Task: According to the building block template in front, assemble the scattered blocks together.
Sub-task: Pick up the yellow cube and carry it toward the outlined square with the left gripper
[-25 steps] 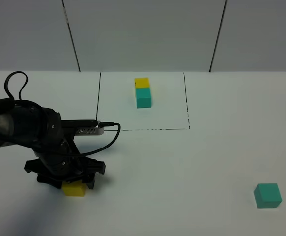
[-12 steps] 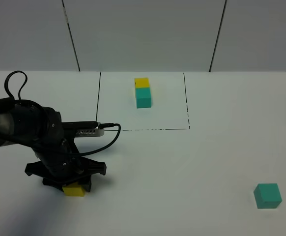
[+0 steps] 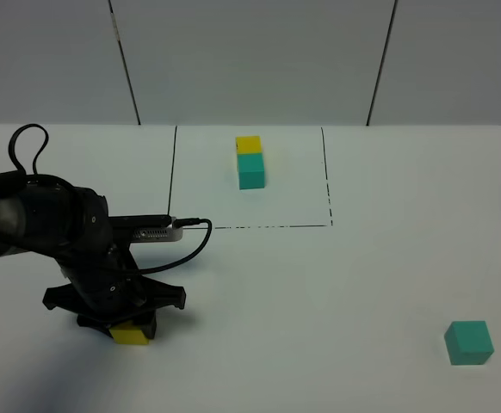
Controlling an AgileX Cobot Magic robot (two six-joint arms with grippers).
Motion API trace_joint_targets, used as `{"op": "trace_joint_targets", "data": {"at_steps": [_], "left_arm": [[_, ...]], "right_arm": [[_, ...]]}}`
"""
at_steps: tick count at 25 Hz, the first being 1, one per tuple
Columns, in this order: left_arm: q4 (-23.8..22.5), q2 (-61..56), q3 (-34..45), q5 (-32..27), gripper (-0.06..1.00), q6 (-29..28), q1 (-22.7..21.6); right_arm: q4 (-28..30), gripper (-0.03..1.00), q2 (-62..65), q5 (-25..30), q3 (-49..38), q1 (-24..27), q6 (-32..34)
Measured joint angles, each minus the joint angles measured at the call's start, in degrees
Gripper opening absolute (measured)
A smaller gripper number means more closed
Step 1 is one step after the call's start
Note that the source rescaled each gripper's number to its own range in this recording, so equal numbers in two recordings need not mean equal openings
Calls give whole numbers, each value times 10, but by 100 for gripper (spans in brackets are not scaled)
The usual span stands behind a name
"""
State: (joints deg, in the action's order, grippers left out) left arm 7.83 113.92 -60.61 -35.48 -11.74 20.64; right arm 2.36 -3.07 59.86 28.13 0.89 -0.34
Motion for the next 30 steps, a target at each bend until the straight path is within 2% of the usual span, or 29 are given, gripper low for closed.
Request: {"op": "trace_joint_targets", "data": {"at_steps": [2, 3, 5, 7, 9, 11, 15, 20, 23, 26, 30], "left_arm": [[-29, 1, -7, -12, 1, 0, 2], [-58, 1, -14, -28, 1, 1, 6], [-137, 4, -27, -75, 0, 3, 6], [-236, 6, -45, -130, 0, 17, 5], [-287, 3, -68, -164, 0, 71, 2], [-299, -8, -98, -176, 0, 152, 2], [-256, -31, -142, -178, 0, 345, 2], [-115, -34, -157, -181, 0, 615, 2], [-43, -34, -157, -179, 0, 739, 2], [-1, -34, -157, -161, 0, 817, 2], [8, -24, -158, -142, 0, 855, 5]], "right_arm": [[0, 71, 0, 0, 0, 0, 0], [0, 71, 0, 0, 0, 0, 0], [0, 71, 0, 0, 0, 0, 0], [0, 71, 0, 0, 0, 0, 0], [0, 71, 0, 0, 0, 0, 0], [0, 71, 0, 0, 0, 0, 0], [0, 71, 0, 0, 0, 0, 0], [0, 71, 0, 0, 0, 0, 0], [0, 71, 0, 0, 0, 0, 0], [0, 71, 0, 0, 0, 0, 0], [0, 71, 0, 0, 0, 0, 0]]}}
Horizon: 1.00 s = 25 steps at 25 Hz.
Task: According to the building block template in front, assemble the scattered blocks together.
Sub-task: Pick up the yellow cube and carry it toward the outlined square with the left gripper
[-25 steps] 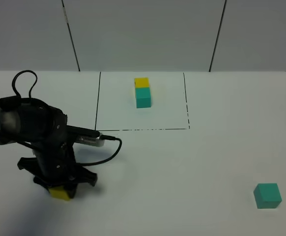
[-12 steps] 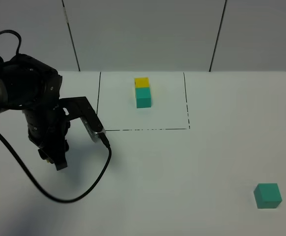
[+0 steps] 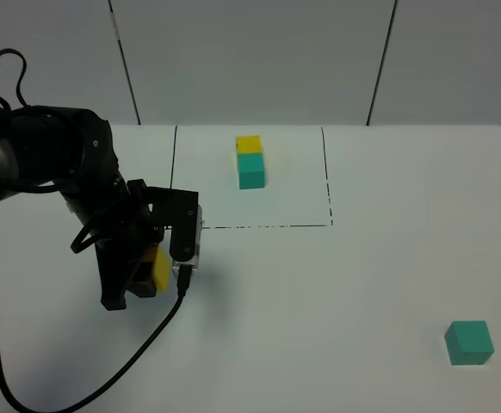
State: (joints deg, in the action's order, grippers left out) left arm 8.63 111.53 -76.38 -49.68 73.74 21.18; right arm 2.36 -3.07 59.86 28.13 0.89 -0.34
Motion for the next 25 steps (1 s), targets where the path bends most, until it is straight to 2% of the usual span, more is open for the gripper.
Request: {"op": "trace_joint_targets", "data": {"at_steps": [5, 10, 14, 18, 25], "left_arm": [[-10, 31, -1, 17, 0, -16, 31], [-72, 69, -50, 13, 0, -113, 79], [-103, 113, -106, -19, 0, -152, 102], [-107, 145, -137, -30, 0, -166, 110], [-119, 168, -142, -28, 0, -171, 110]], "right_arm": [[0, 71, 0, 0, 0, 0, 0], [0, 71, 0, 0, 0, 0, 0], [0, 71, 0, 0, 0, 0, 0], [0, 71, 0, 0, 0, 0, 0], [0, 71, 0, 0, 0, 0, 0]]}}
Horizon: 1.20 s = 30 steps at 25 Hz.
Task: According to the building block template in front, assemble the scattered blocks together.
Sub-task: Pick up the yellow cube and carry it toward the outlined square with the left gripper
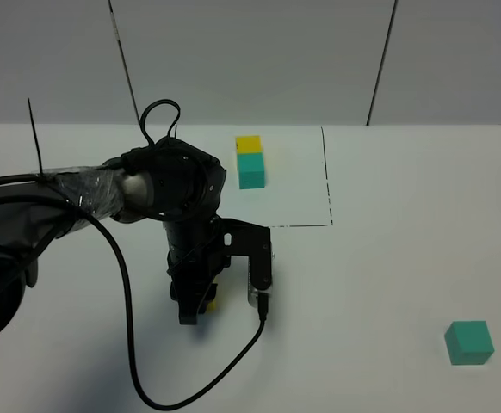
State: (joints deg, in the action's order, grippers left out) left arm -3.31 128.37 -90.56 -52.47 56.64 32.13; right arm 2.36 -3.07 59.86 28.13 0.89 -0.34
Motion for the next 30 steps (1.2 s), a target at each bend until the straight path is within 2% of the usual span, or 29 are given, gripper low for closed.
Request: {"op": "trace_joint_targets", "data": {"at_steps": [6, 12, 18, 24, 30], "left_arm": [[8, 0, -1, 36, 0, 0, 0], [33, 1, -24, 41, 0, 0, 0], [33, 11, -65, 14, 0, -1, 6], [33, 55, -131, -18, 0, -14, 31], [24, 97, -188, -61, 0, -55, 35]], "right_arm": [[0, 71, 0, 0, 0, 0, 0], [0, 71, 0, 0, 0, 0, 0], [0, 71, 0, 0, 0, 0, 0], [0, 71, 0, 0, 0, 0, 0], [0, 71, 0, 0, 0, 0, 0]]}}
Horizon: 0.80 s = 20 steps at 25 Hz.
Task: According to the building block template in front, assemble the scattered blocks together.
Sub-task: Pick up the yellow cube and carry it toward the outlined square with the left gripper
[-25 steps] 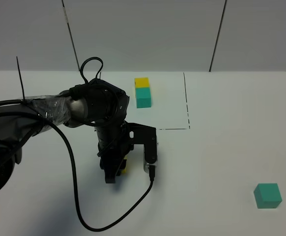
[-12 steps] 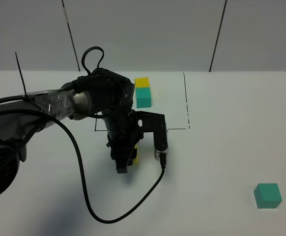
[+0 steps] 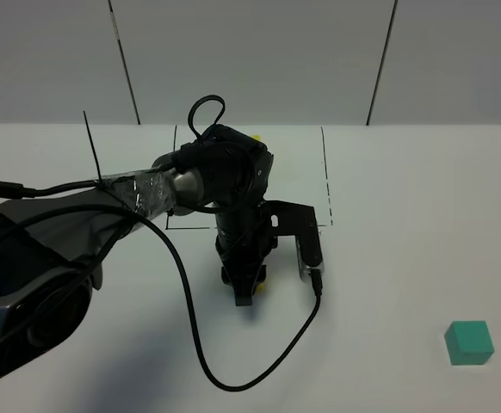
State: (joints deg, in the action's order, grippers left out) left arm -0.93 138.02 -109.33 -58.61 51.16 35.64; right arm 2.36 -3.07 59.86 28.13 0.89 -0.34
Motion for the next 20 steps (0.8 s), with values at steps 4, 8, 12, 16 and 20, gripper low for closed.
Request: {"op": "trace_joint_targets", "data": {"at_steps": [4, 8, 12, 16, 20], "left_arm": [[-13, 4, -4, -10, 0, -3, 0], [-16, 4, -6, -14, 0, -4, 0], [-17, 4, -6, -16, 0, -4, 0], [-17, 4, -6, -18, 0, -4, 0], [-8, 4, -6, -18, 0, -4, 0]], "right_arm": [[0, 71, 0, 0, 0, 0, 0], [0, 71, 0, 0, 0, 0, 0], [0, 71, 0, 0, 0, 0, 0], [0, 71, 0, 0, 0, 0, 0], [0, 71, 0, 0, 0, 0, 0]]}}
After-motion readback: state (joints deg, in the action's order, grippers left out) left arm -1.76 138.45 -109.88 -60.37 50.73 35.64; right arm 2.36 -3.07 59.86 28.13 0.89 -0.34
